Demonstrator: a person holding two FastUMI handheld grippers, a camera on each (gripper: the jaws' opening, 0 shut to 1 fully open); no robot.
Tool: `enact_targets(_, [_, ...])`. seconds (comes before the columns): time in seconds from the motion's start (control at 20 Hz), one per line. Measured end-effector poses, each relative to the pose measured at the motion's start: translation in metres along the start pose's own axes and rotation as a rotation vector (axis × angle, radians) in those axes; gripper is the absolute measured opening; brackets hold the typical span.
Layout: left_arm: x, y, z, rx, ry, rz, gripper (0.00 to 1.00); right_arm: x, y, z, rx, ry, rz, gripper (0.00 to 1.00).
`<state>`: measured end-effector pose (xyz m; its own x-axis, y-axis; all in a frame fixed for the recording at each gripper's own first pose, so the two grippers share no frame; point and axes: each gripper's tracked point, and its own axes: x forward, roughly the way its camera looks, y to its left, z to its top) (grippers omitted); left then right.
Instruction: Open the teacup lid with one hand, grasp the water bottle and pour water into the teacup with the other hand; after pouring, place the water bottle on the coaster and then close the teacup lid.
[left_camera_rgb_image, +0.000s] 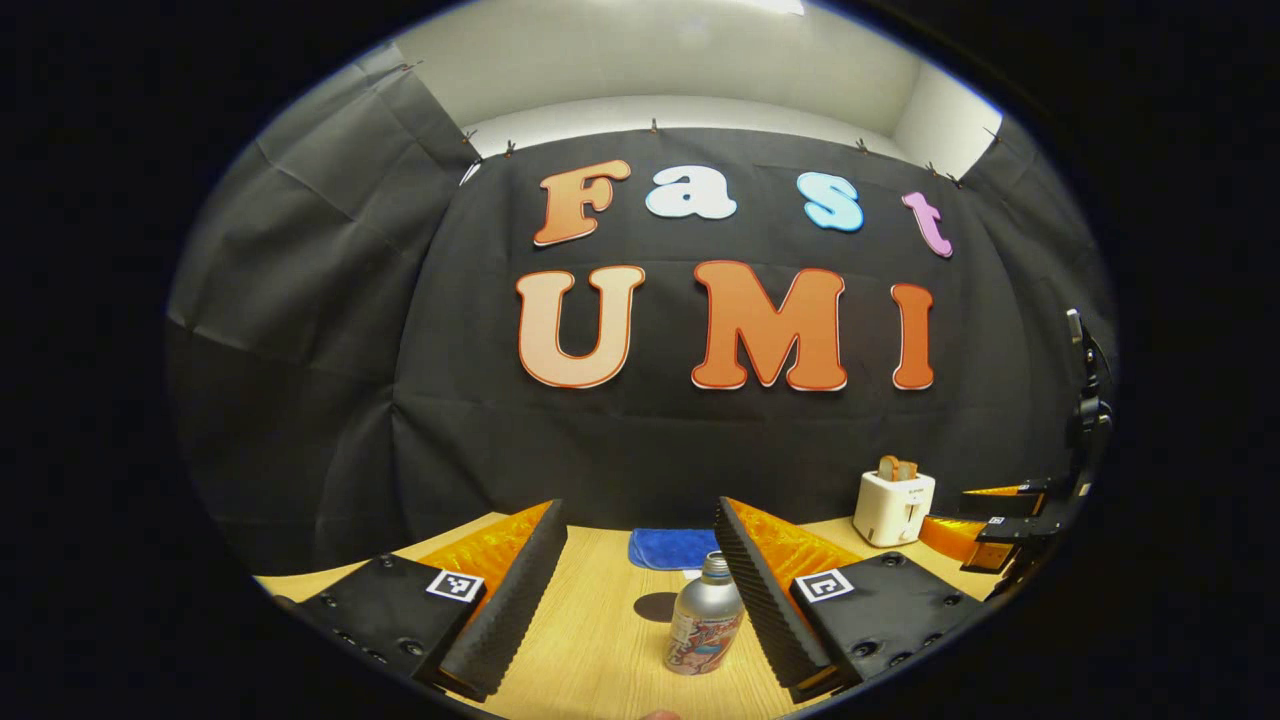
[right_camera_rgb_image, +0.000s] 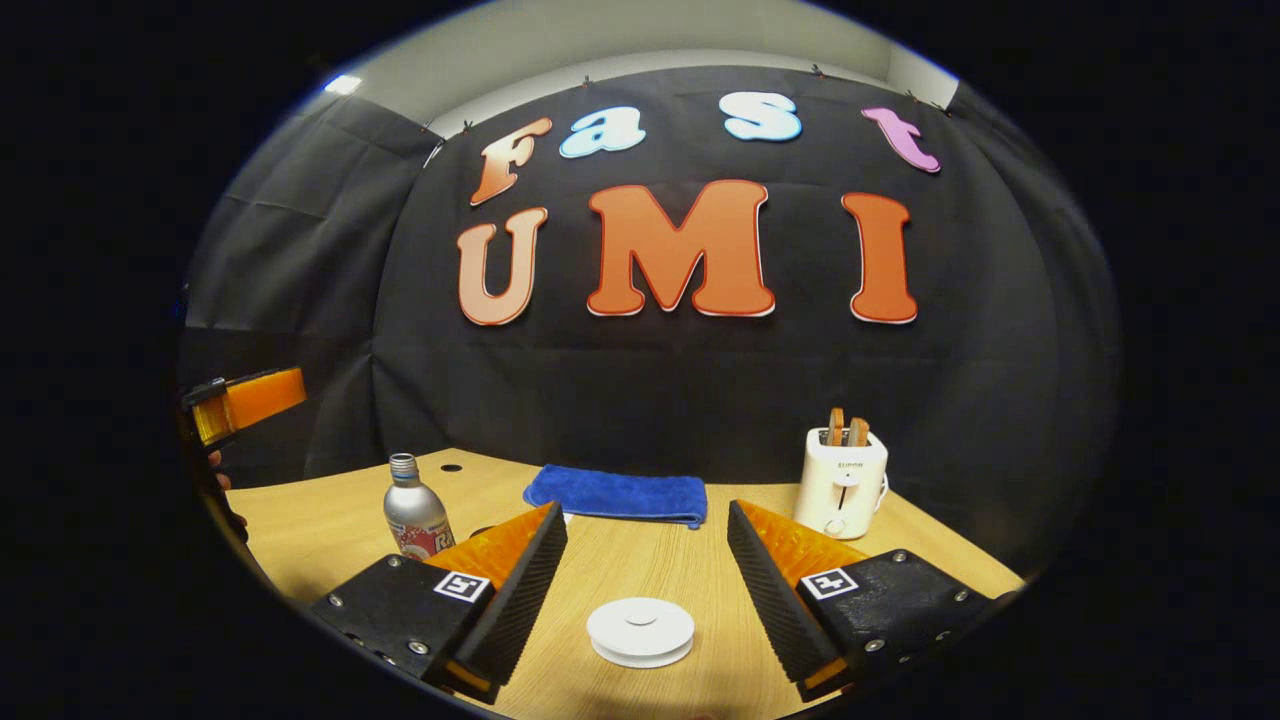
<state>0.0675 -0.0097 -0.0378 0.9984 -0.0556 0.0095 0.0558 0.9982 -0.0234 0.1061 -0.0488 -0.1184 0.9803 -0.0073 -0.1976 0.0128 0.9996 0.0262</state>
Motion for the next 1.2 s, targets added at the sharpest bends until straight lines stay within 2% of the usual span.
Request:
enact_targets(0.15, [0.001, 0.0, -0.011, 0.012, 0.021, 0.0, 0.97, 0.012, 0.004, -0.02, 0.009, 0.047, 0.018, 0.92])
enact_targets(0.35, [0.004, 0.001, -0.022, 0.01, 0.042, 0.002, 0.97, 0.025, 0.01, -0.051, -0.062, 0.121, 0.035, 0.82])
enact_targets(0.45, [0.007, 0.002, -0.029, 0.002, 0.054, 0.004, 0.97, 0.032, 0.012, -0.066, -0.09, 0.15, 0.036, 0.74])
enact_targets(0.5, [0.008, 0.004, -0.032, 0.001, 0.061, 0.009, 0.97, 0.034, 0.013, -0.072, -0.094, 0.16, 0.035, 0.66])
enact_targets(0.7, [0.008, 0.005, -0.046, 0.009, 0.09, 0.018, 0.97, 0.043, 0.014, -0.094, -0.091, 0.205, 0.037, 0.59])
enact_targets(0.85, [0.012, 0.009, -0.053, 0.016, 0.106, 0.03, 0.97, 0.05, 0.01, -0.106, -0.046, 0.235, 0.033, 0.55])
enact_targets(0.9, [0.012, 0.009, -0.056, 0.011, 0.111, 0.032, 0.97, 0.05, 0.011, -0.111, -0.029, 0.248, 0.045, 0.51])
enact_targets(1.2, [0.016, 0.003, -0.071, 0.008, 0.153, 0.024, 0.97, 0.055, 0.007, -0.119, -0.077, 0.261, 0.04, 0.33])
